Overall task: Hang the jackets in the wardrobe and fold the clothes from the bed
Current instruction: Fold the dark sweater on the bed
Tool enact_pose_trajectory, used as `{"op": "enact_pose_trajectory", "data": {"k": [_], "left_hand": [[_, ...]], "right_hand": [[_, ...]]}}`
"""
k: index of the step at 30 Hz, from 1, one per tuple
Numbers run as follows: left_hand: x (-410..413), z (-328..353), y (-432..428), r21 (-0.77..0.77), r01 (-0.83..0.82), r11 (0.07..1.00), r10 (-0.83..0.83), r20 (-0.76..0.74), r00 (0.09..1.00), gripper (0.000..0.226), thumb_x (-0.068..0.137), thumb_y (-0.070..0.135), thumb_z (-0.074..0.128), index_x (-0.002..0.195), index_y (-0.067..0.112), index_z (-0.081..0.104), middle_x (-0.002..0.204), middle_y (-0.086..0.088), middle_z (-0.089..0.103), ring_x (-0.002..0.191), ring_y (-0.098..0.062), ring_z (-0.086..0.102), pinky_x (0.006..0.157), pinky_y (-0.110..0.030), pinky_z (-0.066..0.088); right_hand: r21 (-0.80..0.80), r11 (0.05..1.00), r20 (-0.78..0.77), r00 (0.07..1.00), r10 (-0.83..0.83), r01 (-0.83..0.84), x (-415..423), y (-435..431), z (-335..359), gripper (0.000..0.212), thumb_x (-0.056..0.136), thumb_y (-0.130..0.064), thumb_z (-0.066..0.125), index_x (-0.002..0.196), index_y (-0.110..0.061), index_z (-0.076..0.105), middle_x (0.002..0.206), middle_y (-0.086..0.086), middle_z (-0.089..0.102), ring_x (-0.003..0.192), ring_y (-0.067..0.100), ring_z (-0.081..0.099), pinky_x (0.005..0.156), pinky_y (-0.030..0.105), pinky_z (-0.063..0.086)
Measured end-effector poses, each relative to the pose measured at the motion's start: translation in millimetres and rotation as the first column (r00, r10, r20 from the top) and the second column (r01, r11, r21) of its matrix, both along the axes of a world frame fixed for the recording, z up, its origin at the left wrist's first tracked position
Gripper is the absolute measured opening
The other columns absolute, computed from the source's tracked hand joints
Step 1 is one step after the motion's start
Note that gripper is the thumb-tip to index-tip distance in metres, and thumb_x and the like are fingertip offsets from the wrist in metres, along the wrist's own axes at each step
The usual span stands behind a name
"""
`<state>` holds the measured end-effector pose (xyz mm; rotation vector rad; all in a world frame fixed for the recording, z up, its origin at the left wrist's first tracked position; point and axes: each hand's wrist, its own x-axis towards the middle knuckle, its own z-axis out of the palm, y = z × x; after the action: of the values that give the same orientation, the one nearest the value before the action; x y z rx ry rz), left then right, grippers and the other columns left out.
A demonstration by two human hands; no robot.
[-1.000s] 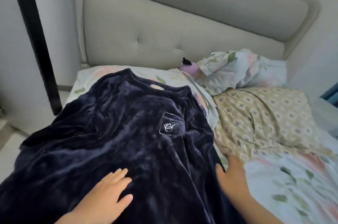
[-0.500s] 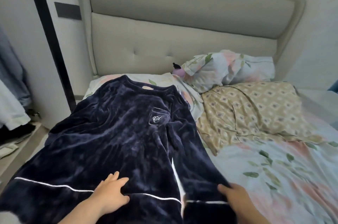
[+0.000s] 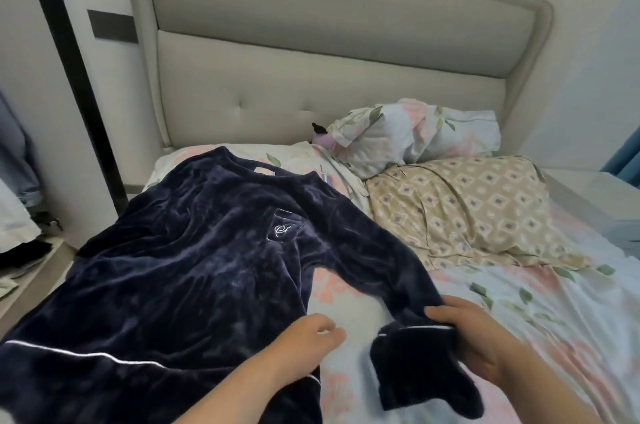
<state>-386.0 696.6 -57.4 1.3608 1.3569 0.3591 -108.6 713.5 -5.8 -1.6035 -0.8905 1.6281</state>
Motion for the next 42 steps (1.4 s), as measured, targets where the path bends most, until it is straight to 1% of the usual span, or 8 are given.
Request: {"op": "enact_pose_trajectory", "data": {"k": [5,9,15,24,30,35,40,42], "left_hand": [[13,5,-15,-0.353,-0.118,0.928,0.246,0.345,0.906,0.048,0.084,0.069,0.051,0.108,0.031,0.067,0.102,0.005,0.074,0.101,-0.017,0.068,0.087,-0.035,0.056],[12,-6,-25,-0.257,-0.200,0.945,0.262,0.237,0.935,0.051,0.059,0.046,0.076,0.105,0.025,0.068,0.100,0.005,0.074,0.098,-0.012,0.067,0.092,-0.031,0.052],[7,-3,-30,-0.298,-0.212,0.931,0.304,0.309,0.901,0.040,0.066,0.009,0.060,0.101,0.027,0.070,0.094,0.000,0.075,0.091,-0.018,0.070,0.073,-0.027,0.055],[-48,58,-13,-0.109,-0.267,0.958,0.284,0.517,0.807,0.050,0.072,-0.002,0.056,0.105,0.032,0.071,0.105,-0.013,0.073,0.096,-0.030,0.071,0.076,-0.036,0.058],[-146,38,-24,-0.094,-0.498,0.862,0.491,0.398,0.775,0.045,0.083,-0.004,0.057,0.114,0.026,0.069,0.102,-0.009,0.075,0.094,-0.028,0.072,0.079,-0.036,0.055],[-179,-37,-59,-0.036,-0.544,0.838,0.535,-0.137,0.833,0.034,0.079,0.007,0.072,0.109,0.021,0.063,0.102,-0.003,0.067,0.091,-0.019,0.063,0.076,-0.028,0.049],[-194,-78,-86,0.082,-0.557,0.827,0.551,-0.321,0.771,0.027,0.071,0.030,0.080,0.090,0.015,0.066,0.082,0.003,0.067,0.073,-0.012,0.061,0.071,-0.029,0.049],[-199,-78,-91,0.169,-0.496,0.852,0.519,-0.406,0.753,0.036,0.069,0.046,0.078,0.095,0.026,0.062,0.090,0.009,0.062,0.082,-0.010,0.060,0.074,-0.027,0.047]], "right_hand": [[-0.037,0.991,-0.088,0.988,0.123,-0.127,-83,-15,-20,0.017,0.092,-0.024,0.062,0.093,-0.008,0.068,0.084,0.014,0.065,0.078,0.025,0.062,0.070,0.037,0.055],[-0.191,0.970,-0.297,0.932,-0.205,0.153,-105,-30,-52,0.027,0.097,-0.022,0.057,0.108,0.002,0.062,0.095,0.018,0.062,0.084,0.030,0.064,0.061,0.041,0.060],[-0.111,0.957,0.037,0.963,-0.267,0.270,-91,-49,-88,0.018,0.089,-0.019,0.067,0.089,0.000,0.068,0.086,0.016,0.070,0.075,0.026,0.062,0.071,0.036,0.049],[-0.105,0.993,-0.620,0.776,-0.114,0.062,-149,-27,-46,0.043,0.094,-0.041,0.059,0.121,-0.008,0.068,0.122,0.025,0.066,0.110,0.041,0.065,0.085,0.050,0.056],[-0.035,0.999,-0.430,0.902,0.022,-0.041,-226,-30,-50,0.030,0.091,-0.020,0.068,0.118,-0.012,0.059,0.108,0.018,0.072,0.097,0.034,0.072,0.075,0.043,0.059],[-0.063,0.997,0.025,0.998,0.050,-0.048,-228,-47,-83,0.011,0.083,0.002,0.057,0.088,-0.006,0.052,0.077,0.011,0.056,0.056,0.021,0.057,0.049,0.027,0.051],[0.029,1.000,0.622,0.783,-0.011,-0.009,-192,-46,-98,0.024,0.080,-0.037,0.062,0.086,-0.014,0.057,0.088,0.003,0.063,0.080,0.022,0.062,0.080,0.035,0.051],[-0.080,0.997,0.517,0.855,0.033,0.009,-190,-45,-103,0.049,0.079,-0.054,0.066,0.093,-0.007,0.060,0.095,0.006,0.066,0.087,0.025,0.065,0.085,0.038,0.053]]}}
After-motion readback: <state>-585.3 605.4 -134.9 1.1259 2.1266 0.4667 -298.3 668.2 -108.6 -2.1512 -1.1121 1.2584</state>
